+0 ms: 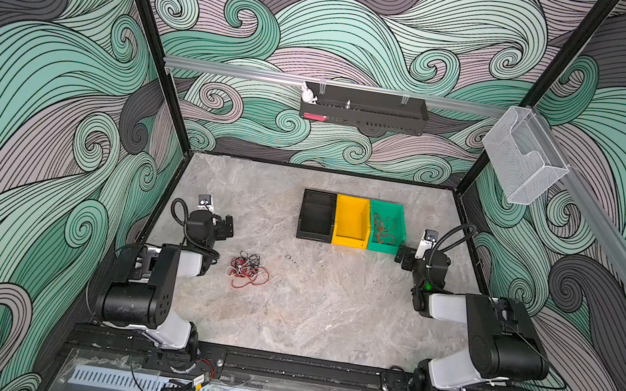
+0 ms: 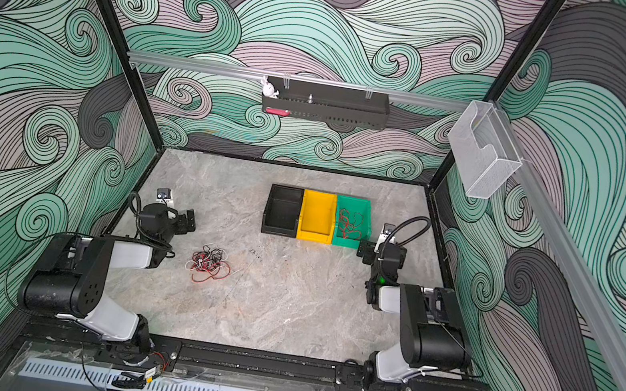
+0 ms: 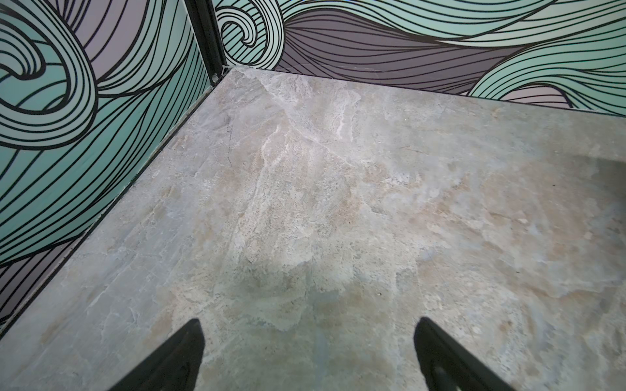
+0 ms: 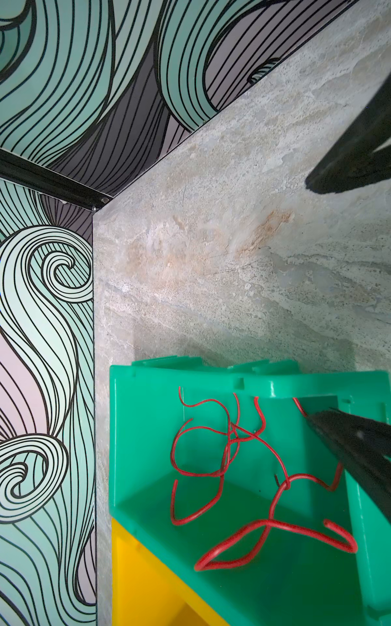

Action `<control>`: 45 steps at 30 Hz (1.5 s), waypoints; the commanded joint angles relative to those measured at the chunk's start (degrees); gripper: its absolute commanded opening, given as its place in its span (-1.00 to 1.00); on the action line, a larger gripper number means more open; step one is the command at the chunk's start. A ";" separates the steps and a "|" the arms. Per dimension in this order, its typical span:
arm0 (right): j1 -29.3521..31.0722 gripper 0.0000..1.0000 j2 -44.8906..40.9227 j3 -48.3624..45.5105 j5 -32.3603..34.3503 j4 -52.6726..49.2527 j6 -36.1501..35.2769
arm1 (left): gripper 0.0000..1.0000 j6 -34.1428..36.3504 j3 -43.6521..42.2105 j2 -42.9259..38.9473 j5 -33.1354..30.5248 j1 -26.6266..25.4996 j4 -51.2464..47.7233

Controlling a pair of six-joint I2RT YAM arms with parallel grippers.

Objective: Untangle the cables

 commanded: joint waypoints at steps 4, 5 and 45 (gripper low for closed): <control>-0.13 0.99 -0.86 0.28 -0.58 0.38 0.42 | 0.97 -0.40 0.22 -0.51 -0.01 -0.08 -0.34; -0.13 0.99 -0.90 0.22 -0.58 0.37 0.42 | 0.97 -0.34 0.17 -0.53 -0.01 -0.18 -0.30; 3.07 0.99 -26.84 13.83 -12.71 -43.31 9.21 | 0.91 -23.16 23.86 -10.82 5.99 -1.09 -55.73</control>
